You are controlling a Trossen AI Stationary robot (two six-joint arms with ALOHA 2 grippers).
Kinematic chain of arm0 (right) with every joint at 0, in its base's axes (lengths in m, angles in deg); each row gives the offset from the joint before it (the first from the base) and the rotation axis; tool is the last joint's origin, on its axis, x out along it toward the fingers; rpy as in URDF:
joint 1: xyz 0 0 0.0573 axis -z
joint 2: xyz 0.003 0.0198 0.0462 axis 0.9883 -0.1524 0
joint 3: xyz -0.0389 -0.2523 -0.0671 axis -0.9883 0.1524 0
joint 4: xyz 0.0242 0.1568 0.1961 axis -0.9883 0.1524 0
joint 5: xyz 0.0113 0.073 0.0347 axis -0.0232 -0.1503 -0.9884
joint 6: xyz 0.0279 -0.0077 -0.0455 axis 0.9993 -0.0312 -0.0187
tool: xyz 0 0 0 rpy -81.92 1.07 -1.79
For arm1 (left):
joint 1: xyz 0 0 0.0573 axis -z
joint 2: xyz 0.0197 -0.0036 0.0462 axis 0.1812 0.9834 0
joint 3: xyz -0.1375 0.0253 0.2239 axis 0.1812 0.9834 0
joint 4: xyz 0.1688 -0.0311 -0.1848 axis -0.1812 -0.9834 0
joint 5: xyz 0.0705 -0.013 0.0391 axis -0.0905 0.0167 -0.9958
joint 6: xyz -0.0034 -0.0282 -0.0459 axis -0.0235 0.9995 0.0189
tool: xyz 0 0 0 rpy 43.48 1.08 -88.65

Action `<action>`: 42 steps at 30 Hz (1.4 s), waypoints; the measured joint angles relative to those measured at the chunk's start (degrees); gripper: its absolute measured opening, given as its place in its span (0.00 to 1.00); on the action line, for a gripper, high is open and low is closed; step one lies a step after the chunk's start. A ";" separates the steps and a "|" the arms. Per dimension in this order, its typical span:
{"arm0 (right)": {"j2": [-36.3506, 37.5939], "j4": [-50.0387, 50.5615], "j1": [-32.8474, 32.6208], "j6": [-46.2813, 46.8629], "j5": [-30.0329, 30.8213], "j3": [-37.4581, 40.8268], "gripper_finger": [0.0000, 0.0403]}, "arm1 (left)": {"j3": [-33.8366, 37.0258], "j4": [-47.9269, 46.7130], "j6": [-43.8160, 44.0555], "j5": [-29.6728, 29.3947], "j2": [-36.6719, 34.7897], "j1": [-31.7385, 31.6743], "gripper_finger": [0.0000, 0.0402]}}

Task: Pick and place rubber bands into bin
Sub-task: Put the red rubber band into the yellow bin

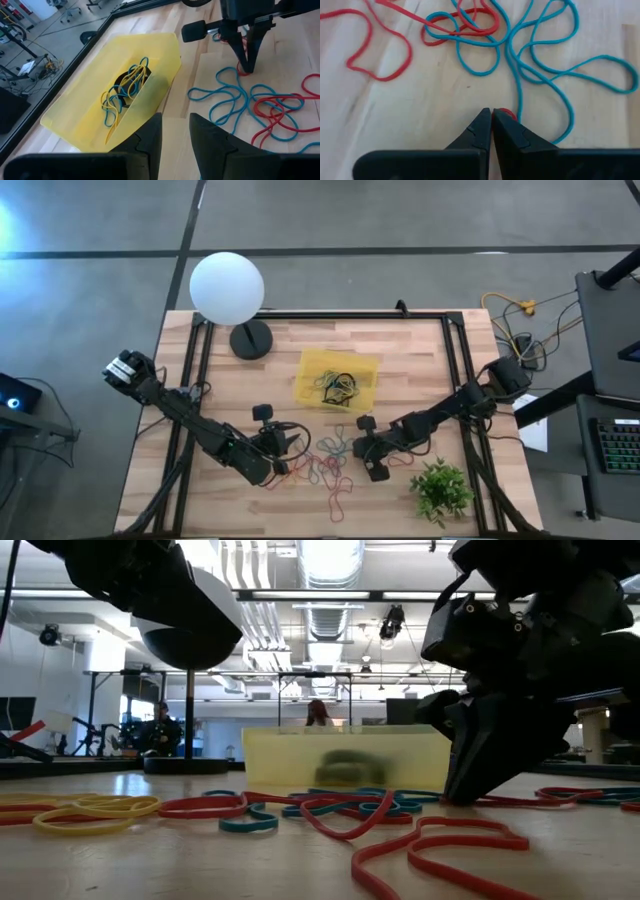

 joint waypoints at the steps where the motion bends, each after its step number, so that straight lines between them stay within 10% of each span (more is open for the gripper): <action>1: 0.18 0.36 0.03 -0.53 0.12 -0.31 0.02 | 0.00 0.00 0.00 0.00 -0.02 0.00 0.21; 30: 4.21 32.44 -1.39 0.09 10.25 -17.90 0.03 | 0.28 0.07 -0.11 0.02 0.00 0.00 0.21; 42: 4.10 30.87 0.34 5.75 6.93 -10.94 0.31 | 0.27 0.39 -0.11 0.02 -0.01 0.00 0.21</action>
